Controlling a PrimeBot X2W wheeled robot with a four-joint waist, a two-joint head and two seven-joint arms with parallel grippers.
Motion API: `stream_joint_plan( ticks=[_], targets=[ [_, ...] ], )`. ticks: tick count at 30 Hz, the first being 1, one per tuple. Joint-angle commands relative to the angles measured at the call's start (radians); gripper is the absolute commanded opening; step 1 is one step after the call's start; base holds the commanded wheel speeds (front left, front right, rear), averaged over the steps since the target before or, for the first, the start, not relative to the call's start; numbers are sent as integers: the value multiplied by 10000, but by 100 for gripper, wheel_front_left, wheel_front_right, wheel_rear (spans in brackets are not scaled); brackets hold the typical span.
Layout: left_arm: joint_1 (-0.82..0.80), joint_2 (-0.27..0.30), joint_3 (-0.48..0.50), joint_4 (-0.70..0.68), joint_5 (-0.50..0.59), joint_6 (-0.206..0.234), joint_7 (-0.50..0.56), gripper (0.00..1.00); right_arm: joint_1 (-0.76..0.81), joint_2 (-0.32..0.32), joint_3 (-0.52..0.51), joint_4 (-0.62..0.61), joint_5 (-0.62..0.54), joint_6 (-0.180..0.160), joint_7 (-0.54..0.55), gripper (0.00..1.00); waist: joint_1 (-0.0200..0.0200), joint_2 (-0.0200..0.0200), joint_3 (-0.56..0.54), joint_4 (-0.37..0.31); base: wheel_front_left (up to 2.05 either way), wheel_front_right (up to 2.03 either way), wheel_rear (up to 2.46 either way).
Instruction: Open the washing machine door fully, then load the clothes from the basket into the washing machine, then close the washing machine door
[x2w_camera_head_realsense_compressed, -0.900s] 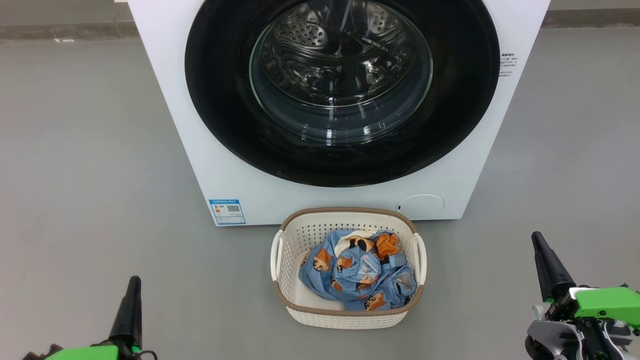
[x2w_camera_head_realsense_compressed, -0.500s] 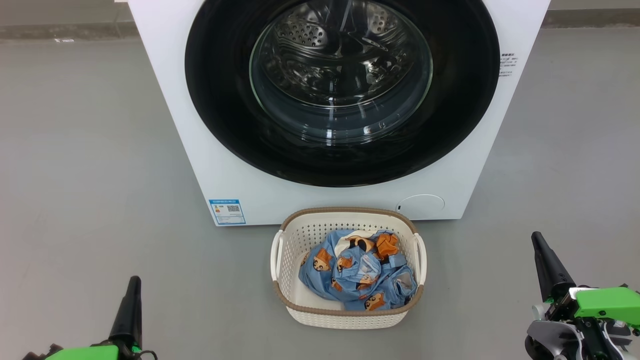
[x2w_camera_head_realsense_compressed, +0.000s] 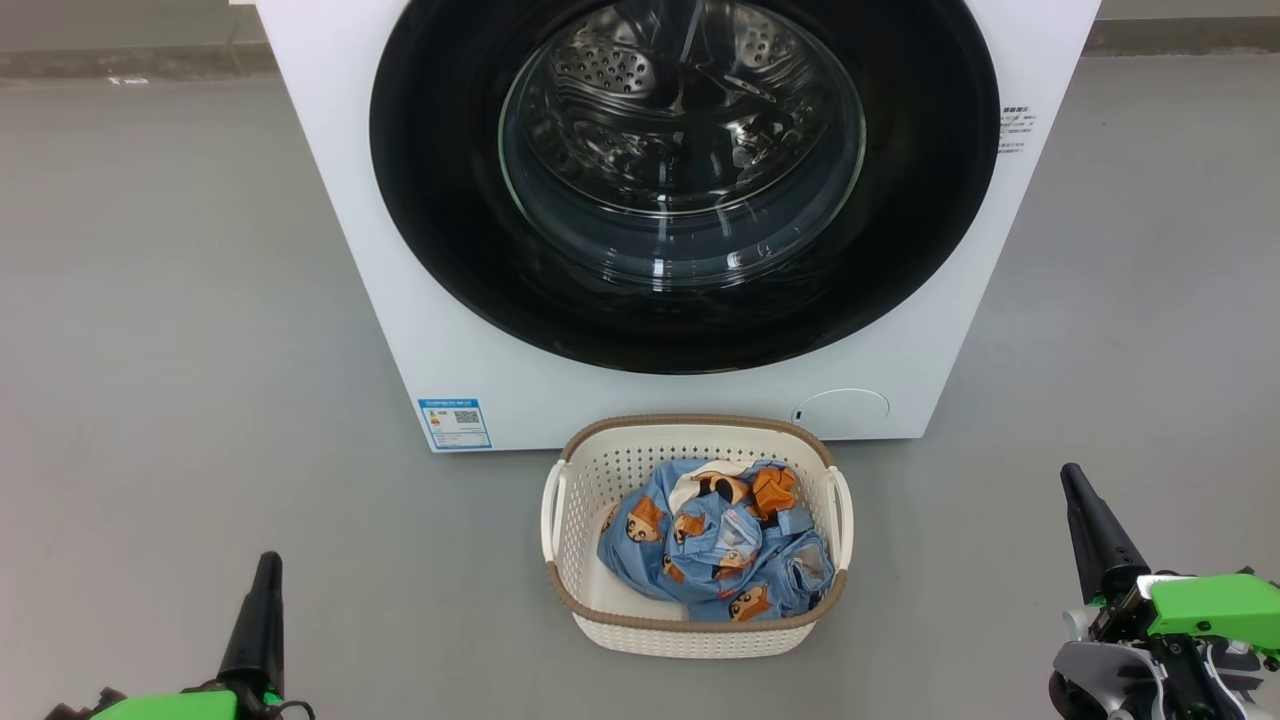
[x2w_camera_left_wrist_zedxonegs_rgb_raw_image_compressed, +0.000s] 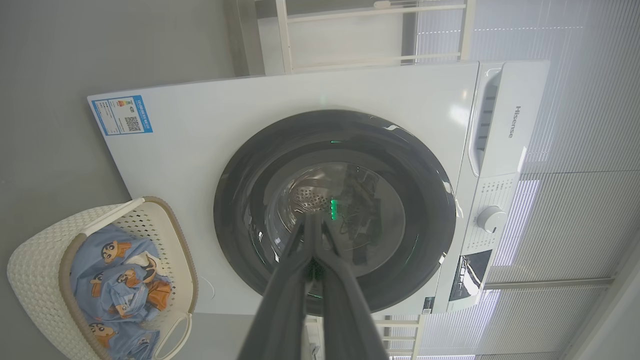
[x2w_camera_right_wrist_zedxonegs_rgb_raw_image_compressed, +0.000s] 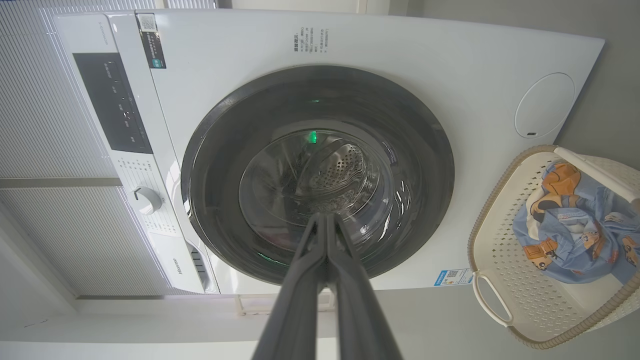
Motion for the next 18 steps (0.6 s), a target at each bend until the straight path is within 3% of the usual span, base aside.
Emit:
stream_joint_plan(
  ticks=[1, 18],
  targets=[
    [-365, 85, 324, -195, 107, -67, 72, 0, -222, -112, 208, -242, -57, 33, 37, 0, 0, 0, 0, 0, 0, 0, 0],
    [-365, 85, 324, -195, 107, -67, 72, 0, -223, -105, 198, -242, -65, 33, 44, 0, 0, 0, 0, 0, 0, 0, 0]
  ],
)
